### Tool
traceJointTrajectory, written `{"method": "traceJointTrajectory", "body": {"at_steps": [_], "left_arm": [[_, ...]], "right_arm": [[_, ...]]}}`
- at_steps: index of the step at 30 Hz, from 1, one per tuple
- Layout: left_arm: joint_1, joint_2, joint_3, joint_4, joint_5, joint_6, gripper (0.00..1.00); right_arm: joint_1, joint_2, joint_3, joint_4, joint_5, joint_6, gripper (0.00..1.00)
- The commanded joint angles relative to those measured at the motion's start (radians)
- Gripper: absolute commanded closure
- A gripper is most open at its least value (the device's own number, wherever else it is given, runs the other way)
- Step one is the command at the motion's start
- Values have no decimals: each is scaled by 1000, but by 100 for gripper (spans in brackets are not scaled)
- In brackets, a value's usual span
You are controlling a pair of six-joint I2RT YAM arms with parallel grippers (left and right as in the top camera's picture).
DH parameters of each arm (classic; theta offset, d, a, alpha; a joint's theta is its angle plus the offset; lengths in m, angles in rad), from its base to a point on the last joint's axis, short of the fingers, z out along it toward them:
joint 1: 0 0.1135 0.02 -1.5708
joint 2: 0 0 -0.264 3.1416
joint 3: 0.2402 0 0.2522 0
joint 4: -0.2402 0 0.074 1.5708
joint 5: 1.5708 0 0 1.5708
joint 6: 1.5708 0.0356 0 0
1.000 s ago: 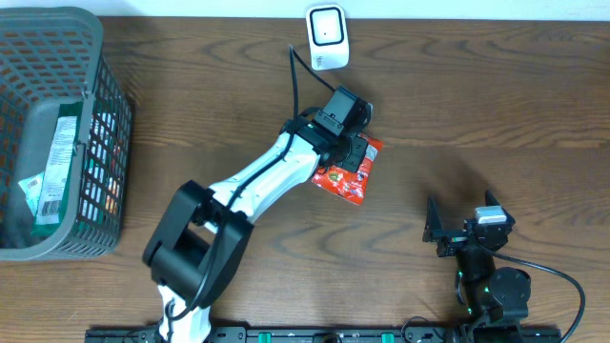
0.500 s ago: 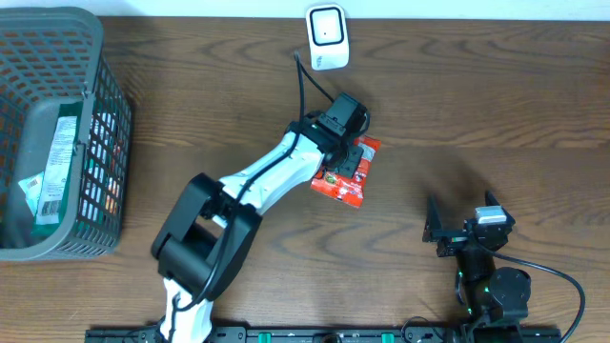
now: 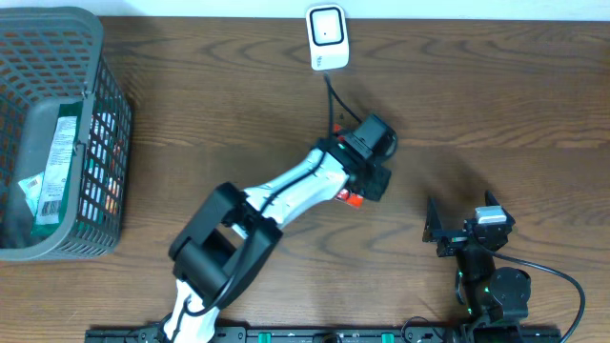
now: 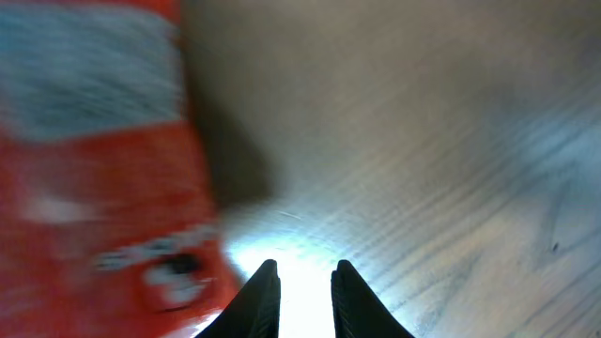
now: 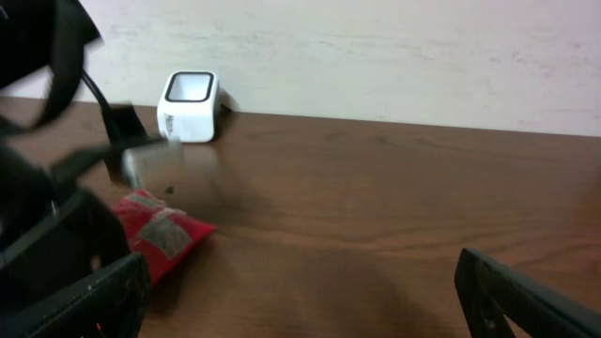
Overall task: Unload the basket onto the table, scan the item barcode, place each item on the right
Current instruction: 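Turn the red packet under the scanner and lower it to the table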
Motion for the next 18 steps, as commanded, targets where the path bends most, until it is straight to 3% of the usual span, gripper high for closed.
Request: {"method": "traceJointTrajectory", "body": {"at_steps": [1, 7, 12, 18], "left_arm": [[-29, 54, -14, -5, -27, -10, 79], [13, 56, -14, -156, -386, -9, 79], [91, 56, -14, -203, -551, -8, 79], [199, 56, -14, -143, -531, -10, 71]], "right_arm": [[-10, -5, -1, -3, -4, -12, 1], [-10, -5, -1, -3, -4, -12, 1], [-10, -5, -1, -3, -4, -11, 1], [-10, -5, -1, -3, -4, -12, 1]]}}
